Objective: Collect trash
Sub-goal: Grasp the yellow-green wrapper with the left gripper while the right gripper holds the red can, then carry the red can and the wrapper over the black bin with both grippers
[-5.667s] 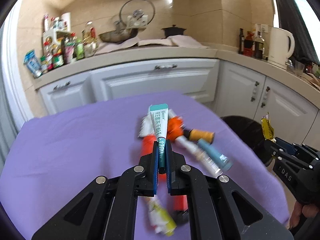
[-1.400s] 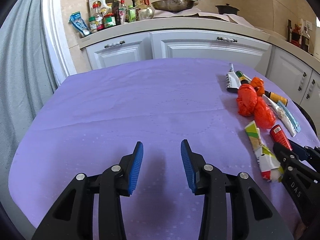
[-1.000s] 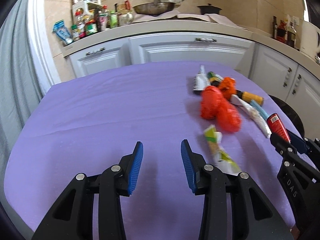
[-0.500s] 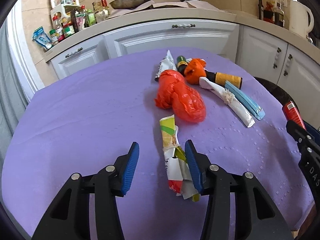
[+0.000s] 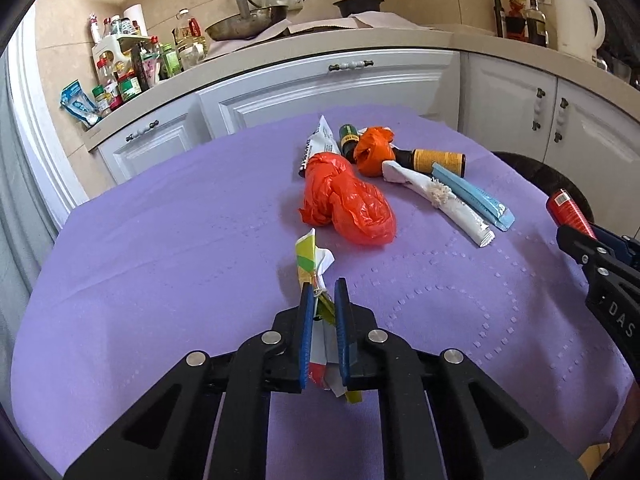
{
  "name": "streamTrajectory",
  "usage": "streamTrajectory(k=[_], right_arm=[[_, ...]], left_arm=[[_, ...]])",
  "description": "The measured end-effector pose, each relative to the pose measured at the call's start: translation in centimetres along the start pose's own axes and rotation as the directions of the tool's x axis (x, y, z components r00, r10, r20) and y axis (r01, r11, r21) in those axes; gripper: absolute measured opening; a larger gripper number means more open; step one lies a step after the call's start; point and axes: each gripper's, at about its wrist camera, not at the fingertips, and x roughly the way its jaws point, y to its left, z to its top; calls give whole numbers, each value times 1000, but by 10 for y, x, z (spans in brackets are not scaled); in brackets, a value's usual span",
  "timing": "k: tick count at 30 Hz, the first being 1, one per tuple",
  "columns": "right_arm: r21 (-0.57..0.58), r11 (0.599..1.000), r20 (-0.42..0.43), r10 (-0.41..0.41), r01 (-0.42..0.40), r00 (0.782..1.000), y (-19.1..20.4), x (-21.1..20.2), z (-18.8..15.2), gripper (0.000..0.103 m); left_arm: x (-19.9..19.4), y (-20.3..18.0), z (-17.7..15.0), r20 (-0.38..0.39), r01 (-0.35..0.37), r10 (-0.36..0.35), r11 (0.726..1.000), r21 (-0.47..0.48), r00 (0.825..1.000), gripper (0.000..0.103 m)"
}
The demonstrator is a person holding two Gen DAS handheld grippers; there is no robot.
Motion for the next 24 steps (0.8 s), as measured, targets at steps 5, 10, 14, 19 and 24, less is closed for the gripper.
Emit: streamTrajectory(k=[5, 10, 14, 19, 24], right_arm=[[1, 1000, 10, -3, 3, 1000, 1, -3, 2, 23], [7, 1000, 25, -13, 12, 1000, 0, -7, 8, 23], [12, 999, 46, -31, 30, 998, -7, -10, 17, 23], [40, 997, 76, -64, 61, 995, -24, -12, 34, 23], [63, 992, 111, -120, 113, 987, -48, -11, 53, 23]], left_arm=[[-11, 3, 3, 58, -18, 18, 1000, -3, 998, 11], [-19, 6, 14, 85, 3, -2, 1000, -16, 996, 11], [-26, 0, 27, 117, 39, -37, 999, -9, 992, 11], [-31, -19, 52, 166, 93, -94, 996, 12, 982, 11], [-27, -45, 80, 201, 139, -142, 990, 32, 969, 11]])
